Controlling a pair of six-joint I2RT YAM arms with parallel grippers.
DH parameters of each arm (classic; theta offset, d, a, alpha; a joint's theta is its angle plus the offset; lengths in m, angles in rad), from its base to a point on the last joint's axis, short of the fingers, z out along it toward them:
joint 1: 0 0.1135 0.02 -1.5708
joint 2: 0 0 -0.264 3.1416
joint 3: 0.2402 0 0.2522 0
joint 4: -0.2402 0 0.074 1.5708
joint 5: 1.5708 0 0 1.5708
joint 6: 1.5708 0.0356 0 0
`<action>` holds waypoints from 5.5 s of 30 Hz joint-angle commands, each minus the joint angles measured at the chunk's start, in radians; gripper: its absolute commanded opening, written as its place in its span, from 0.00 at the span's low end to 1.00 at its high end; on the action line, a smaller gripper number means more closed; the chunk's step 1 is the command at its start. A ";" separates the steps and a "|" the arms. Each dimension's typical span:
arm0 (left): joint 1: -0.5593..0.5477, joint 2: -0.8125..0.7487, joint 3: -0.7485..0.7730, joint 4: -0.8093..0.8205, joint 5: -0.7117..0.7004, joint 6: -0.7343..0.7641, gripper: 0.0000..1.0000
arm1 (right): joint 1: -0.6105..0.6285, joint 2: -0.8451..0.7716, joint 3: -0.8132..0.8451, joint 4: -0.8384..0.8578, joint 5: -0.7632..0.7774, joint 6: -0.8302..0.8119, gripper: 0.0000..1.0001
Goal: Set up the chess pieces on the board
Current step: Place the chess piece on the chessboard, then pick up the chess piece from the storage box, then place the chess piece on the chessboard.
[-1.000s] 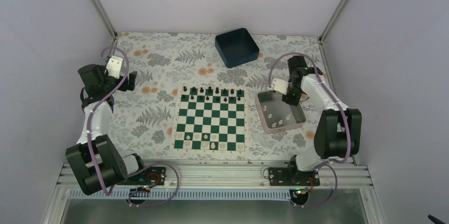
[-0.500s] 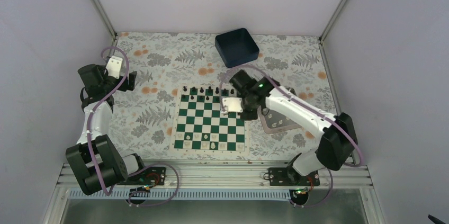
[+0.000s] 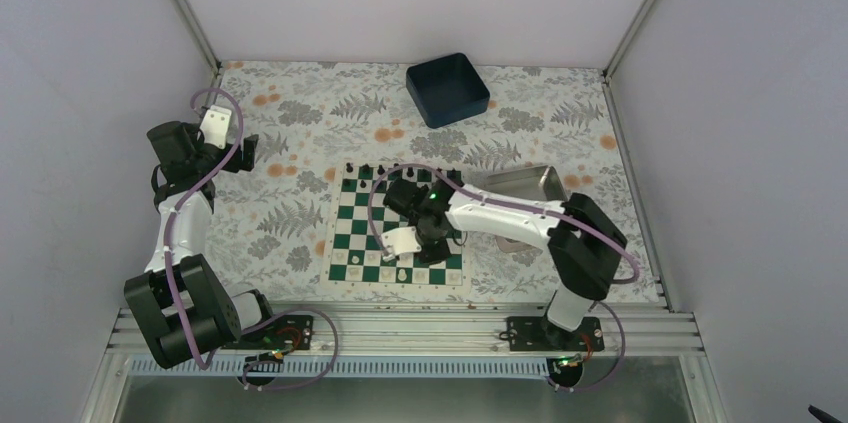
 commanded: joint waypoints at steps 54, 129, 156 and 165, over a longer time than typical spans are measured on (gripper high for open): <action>0.006 -0.001 -0.005 0.018 0.008 0.003 1.00 | -0.079 -0.020 0.009 -0.009 0.081 0.011 0.41; 0.006 -0.006 -0.004 0.011 0.011 -0.004 1.00 | -0.102 0.071 0.417 -0.142 0.029 -0.086 0.09; 0.007 -0.020 -0.001 0.006 0.038 -0.003 1.00 | 0.256 0.617 0.893 -0.249 -0.131 -0.165 0.10; 0.007 -0.028 -0.005 0.010 0.042 -0.004 1.00 | 0.253 0.666 0.889 -0.216 -0.120 -0.161 0.10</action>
